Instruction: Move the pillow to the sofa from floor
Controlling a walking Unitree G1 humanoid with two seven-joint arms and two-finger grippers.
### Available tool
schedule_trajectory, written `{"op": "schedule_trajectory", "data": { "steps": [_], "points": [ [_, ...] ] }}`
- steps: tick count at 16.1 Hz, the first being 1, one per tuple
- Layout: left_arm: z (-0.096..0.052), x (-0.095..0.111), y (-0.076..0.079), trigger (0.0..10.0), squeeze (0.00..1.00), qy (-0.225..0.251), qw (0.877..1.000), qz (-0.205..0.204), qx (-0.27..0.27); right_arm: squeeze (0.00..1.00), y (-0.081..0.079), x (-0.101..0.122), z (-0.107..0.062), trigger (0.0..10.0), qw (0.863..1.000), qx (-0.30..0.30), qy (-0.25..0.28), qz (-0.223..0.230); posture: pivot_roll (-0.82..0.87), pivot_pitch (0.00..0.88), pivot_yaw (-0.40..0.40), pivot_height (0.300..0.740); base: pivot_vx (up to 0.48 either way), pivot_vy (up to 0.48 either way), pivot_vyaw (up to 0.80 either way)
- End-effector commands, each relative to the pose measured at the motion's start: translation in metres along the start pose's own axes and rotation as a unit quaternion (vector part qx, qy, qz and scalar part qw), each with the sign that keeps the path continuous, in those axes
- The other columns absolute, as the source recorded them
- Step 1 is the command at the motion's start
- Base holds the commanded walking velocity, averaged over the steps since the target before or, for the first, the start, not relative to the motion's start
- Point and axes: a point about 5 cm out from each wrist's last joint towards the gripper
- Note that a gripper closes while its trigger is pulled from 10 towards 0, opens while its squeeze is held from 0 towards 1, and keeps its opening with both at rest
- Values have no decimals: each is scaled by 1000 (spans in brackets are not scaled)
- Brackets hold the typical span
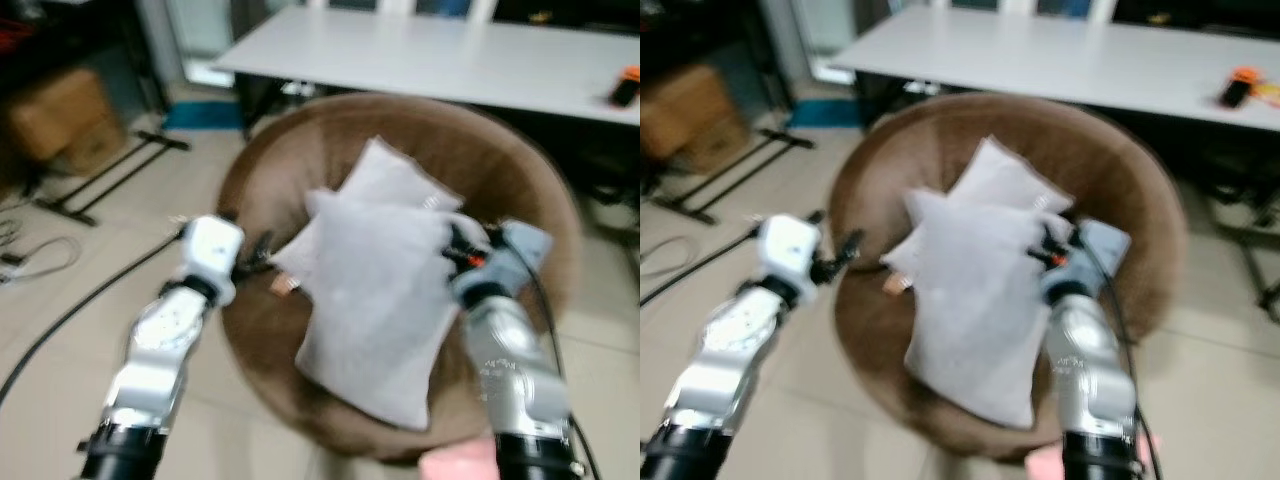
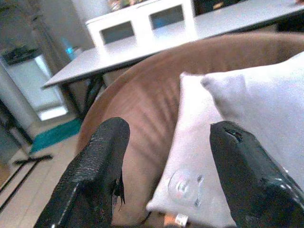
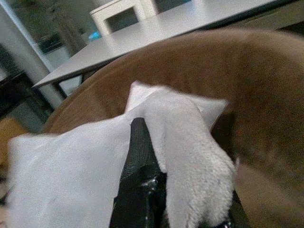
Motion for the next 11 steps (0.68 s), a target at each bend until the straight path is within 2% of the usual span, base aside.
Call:
{"op": "schedule_trajectory", "data": {
  "steps": [1,6,8,11],
  "points": [
    [-5,-7,-9,10000,0,-15,1000,6,12,0,-17,8,2,10000,999,32,26,5,-8,0,17,740,300,0,0],
    [-4,-6,-8,10000,0,-13,1000,8,4,0,-16,10,3,10000,999,30,30,3,-10,0,16,740,302,0,0],
    [-4,-5,-5,10000,0,-7,1000,10,-12,0,-17,10,3,10000,999,31,30,4,-9,0,14,740,0,0,0],
    [-8,-4,8,10000,0,7,995,19,-96,0,-19,10,3,10000,999,34,33,13,-6,0,12,740,0,0,0]
  ]
}}
Point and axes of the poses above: a point about 5 cm out from each wrist's last joint towards the gripper, its own z axis pointing out of the wrist towards the gripper, its own x axis along the axis of the wrist's last joint, y = z × x, and after that the axes turned 14 degrees about z, right-handed
